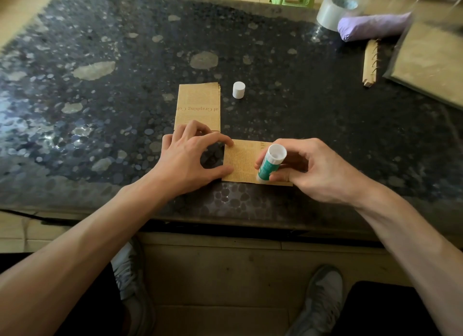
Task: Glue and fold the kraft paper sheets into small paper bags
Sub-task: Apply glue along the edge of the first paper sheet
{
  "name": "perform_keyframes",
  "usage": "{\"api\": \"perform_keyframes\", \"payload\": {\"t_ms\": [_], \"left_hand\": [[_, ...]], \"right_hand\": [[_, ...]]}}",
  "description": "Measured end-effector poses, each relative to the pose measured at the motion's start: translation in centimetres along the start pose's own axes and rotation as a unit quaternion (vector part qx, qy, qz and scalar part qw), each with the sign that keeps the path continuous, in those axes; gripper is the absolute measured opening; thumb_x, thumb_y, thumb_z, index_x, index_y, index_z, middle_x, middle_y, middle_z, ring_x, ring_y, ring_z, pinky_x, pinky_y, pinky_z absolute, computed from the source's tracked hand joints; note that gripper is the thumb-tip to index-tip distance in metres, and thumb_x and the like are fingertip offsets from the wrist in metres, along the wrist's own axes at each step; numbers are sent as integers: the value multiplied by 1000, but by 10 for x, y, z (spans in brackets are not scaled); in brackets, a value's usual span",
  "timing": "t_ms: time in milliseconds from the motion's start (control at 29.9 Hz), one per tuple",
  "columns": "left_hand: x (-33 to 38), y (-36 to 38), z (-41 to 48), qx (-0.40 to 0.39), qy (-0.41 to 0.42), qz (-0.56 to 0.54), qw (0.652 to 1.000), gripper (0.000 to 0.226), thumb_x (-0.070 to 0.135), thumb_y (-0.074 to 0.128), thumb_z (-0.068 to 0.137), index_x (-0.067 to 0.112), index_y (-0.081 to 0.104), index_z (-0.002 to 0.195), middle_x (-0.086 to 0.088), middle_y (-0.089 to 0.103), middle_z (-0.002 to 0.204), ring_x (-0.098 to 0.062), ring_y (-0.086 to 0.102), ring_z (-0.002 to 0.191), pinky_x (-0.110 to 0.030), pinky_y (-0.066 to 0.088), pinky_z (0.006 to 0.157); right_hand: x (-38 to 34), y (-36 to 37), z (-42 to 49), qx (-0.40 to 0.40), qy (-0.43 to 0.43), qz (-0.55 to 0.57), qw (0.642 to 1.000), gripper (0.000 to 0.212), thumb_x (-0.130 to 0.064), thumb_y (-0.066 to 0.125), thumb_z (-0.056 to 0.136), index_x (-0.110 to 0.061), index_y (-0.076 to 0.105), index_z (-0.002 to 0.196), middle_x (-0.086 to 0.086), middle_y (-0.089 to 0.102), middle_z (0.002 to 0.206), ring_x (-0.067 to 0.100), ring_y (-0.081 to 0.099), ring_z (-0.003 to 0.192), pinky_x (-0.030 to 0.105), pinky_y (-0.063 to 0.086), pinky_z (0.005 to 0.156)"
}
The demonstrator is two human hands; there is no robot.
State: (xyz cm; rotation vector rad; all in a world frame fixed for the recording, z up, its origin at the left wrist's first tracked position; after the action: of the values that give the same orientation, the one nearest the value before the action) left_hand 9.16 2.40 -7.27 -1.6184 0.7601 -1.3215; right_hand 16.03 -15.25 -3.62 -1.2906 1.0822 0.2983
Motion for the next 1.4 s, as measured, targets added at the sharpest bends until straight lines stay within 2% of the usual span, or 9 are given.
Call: {"api": "perform_keyframes", "payload": {"t_ms": [134,267,367,501,702,1002,1203,1303,1403], "left_hand": [[0,-1,-1,3,-2,-1,1000,56,72,64,76,56,54,129,12,39,132,-16,29,135,-43,23,110],[0,-5,-4,10,-2,-7,1000,56,70,65,77,57,54,130,12,39,133,-17,28,136,-44,23,111],[-4,-9,-7,18,-9,-6,1000,54,69,63,77,56,56,130,10,40,134,-18,28,136,-44,22,112],[-6,-10,-9,26,-10,-9,1000,49,68,64,79,55,59,126,10,41,134,-19,29,136,-46,21,113],[-7,-9,-7,17,-9,-6,1000,47,66,66,82,55,58,128,10,39,135,-18,27,137,-47,21,114],[-7,-9,-7,6,-14,0,1000,49,66,63,82,55,56,129,10,38,137,-19,25,138,-46,19,114],[-7,-9,-8,2,-13,-6,1000,49,66,65,82,55,56,129,10,37,137,-20,25,138,-46,19,113],[-7,-9,-8,0,-14,-6,1000,49,66,64,82,56,56,129,10,37,138,-20,24,139,-47,19,114],[-7,-9,-8,0,-14,-7,1000,48,66,65,82,56,56,129,9,37,138,-20,24,139,-47,19,114]], "right_hand": [[4,-8,-2,21,7,43,999,29,-3,73,93,-23,73,114,-15,74,113,1,67,116,20,52,102],[15,-40,-6,166,19,142,976,28,-4,72,94,-15,70,120,-4,76,114,8,71,113,27,56,101],[21,-51,-6,226,21,138,964,29,-9,74,94,-15,70,122,-4,75,115,8,71,112,30,58,99],[14,-40,2,218,1,110,970,28,-13,77,92,-13,71,119,-6,75,113,7,71,109,26,58,96],[15,-16,16,187,10,24,982,28,-19,76,95,-23,68,122,-13,72,116,4,68,113,33,59,96],[18,-11,20,229,33,-17,973,38,-42,79,89,-27,66,121,-19,67,115,-4,64,108,14,55,87],[18,-17,16,240,28,-15,970,43,-34,85,85,-24,68,123,-16,72,114,0,68,107,27,58,94],[18,-14,16,210,23,-23,977,33,-29,83,89,-26,70,119,-16,72,112,2,68,108,32,58,96],[18,-11,16,174,19,-1,985,30,-20,80,91,-29,72,118,-17,73,115,0,67,113,30,56,101]]}}
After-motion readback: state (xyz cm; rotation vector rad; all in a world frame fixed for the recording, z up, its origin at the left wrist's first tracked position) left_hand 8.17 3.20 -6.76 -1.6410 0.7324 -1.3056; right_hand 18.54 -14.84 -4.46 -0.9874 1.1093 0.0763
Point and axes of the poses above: each hand's wrist, its own z-axis towards the middle knuckle, its own y-axis out of the palm, x = y × z, the point moved 10 cm from there along z, towards the middle knuckle
